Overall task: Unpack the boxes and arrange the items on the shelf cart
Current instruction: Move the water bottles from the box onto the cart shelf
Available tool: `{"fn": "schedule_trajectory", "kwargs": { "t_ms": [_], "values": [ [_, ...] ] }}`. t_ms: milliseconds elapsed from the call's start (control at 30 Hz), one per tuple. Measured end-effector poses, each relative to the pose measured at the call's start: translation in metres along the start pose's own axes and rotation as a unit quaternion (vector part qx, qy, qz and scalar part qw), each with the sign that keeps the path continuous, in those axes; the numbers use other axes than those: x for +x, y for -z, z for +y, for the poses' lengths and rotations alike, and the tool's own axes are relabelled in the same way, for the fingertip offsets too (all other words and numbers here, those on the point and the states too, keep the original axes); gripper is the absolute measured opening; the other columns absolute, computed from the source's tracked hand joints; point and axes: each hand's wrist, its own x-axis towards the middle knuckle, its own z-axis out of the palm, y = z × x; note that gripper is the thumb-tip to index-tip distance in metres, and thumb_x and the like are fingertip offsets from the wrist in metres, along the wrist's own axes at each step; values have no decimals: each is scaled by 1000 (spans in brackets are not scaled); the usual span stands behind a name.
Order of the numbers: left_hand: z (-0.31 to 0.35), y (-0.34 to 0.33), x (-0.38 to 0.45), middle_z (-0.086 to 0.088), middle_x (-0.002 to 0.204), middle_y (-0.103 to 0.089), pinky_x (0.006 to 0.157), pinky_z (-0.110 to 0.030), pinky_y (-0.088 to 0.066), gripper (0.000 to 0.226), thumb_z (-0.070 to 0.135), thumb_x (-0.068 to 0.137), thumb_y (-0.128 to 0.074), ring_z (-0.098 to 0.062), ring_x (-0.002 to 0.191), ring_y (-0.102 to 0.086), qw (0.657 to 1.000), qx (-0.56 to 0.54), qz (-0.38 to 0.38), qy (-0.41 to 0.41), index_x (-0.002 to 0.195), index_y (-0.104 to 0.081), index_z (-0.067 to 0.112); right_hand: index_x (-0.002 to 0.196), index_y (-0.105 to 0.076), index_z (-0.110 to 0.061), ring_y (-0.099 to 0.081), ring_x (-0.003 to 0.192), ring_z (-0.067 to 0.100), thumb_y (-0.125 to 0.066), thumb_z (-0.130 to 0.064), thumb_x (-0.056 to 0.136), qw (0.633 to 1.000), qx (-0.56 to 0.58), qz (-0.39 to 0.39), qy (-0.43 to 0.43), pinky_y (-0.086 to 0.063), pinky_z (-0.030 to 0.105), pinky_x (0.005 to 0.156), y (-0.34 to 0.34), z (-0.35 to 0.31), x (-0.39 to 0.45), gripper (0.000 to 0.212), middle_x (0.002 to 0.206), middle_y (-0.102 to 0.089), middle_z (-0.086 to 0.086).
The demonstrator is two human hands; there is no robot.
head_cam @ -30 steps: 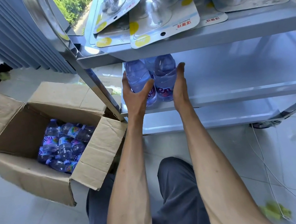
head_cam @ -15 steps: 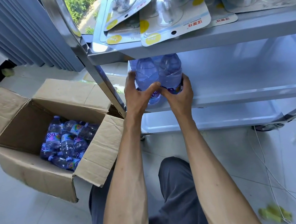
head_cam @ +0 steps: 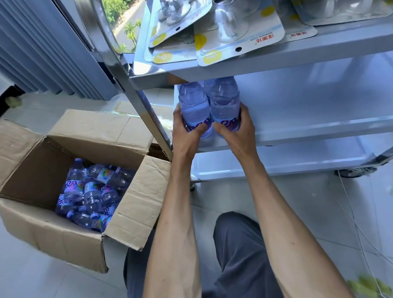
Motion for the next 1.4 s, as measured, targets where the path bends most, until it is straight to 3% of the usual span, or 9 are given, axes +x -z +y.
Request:
{"fn": "schedule_trajectory", "kwargs": {
  "t_ms": [100, 300, 500, 667, 867, 967, 1100, 1233, 1400],
  "values": [
    [-5, 3, 6, 1, 123, -64, 94, -36, -55, 85, 4, 69, -79, -10, 108, -65, 999, -17, -1, 38, 142, -36, 18, 127, -52, -25, -63, 99, -2, -86, -29, 65, 1000, -15, -16, -13, -51, 13, 80, -1, 1, 4, 72, 113, -65, -21],
    [1, 5, 10, 4, 117, -64, 91, -29, -54, 71, 15, 67, -77, -4, 105, -63, 998, -5, 2, 66, 128, -41, 23, 135, -49, -19, -61, 105, 1, -81, -17, 71, 999, -21, -27, -27, -52, 17, 87, -7, -2, 8, 72, 123, -62, -9],
    [7, -1, -12, -1, 126, -63, 95, -26, -51, 58, 12, 82, -74, -10, 114, -59, 996, 36, 75, 38, 135, -50, 18, 140, -45, -12, -58, 118, 22, -74, -7, 69, 994, -74, 58, -50, -49, 38, 99, -18, -15, -8, 77, 132, -59, 4],
    [11, 1, -39, -6, 125, -61, 91, -27, -51, 47, 24, 89, -70, -14, 108, -58, 991, 53, 118, 40, 130, -54, 8, 145, -42, -6, -45, 134, 25, -59, 2, 78, 978, -118, 136, -102, -36, 31, 109, -15, -9, -42, 69, 145, -49, 9],
    [14, 42, -78, 6, 85, -66, 72, -15, -48, 21, 13, 86, -61, -9, 77, -62, 976, 93, 197, 8, 105, -69, 10, 105, -65, -3, -63, 100, 28, -53, 7, 81, 969, -131, 198, -64, -50, 39, 87, -28, -17, -90, 29, 107, -69, 9],
    [6, 82, -101, 6, 80, -66, 70, -19, -46, 22, 13, 83, -59, -11, 73, -62, 958, 80, 277, 11, 104, -66, 14, 96, -67, -6, -64, 90, 25, -54, 7, 81, 980, -117, 151, -53, -53, 40, 81, -55, -21, -113, 23, 96, -70, 7],
    [-15, 147, -124, -2, 81, -68, 72, -27, -48, 20, 9, 84, -54, -22, 78, -64, 915, 77, 394, 51, 99, -65, 12, 90, -68, -10, -66, 82, 24, -58, -1, 83, 991, -121, 43, -38, -47, 25, 73, -111, -21, -142, 16, 86, -71, 5],
    [-32, 208, -134, -12, 93, -72, 68, -20, -34, 23, -1, 86, -48, -31, 86, -65, 861, 116, 488, 87, 98, -67, 4, 93, -72, -11, -65, 84, 18, -59, -5, 82, 987, -140, -76, -29, -50, 32, 82, -173, -23, -166, 18, 84, -73, 6],
    [-48, 269, -114, -12, 108, -70, 74, -22, -34, 29, 0, 88, -44, -31, 102, -62, 838, 155, 498, 162, 107, -66, 5, 103, -71, -9, -65, 97, 27, -55, -3, 81, 960, -183, -202, -69, -44, 28, 86, -252, -26, -154, 28, 98, -72, 11]
  ]
}}
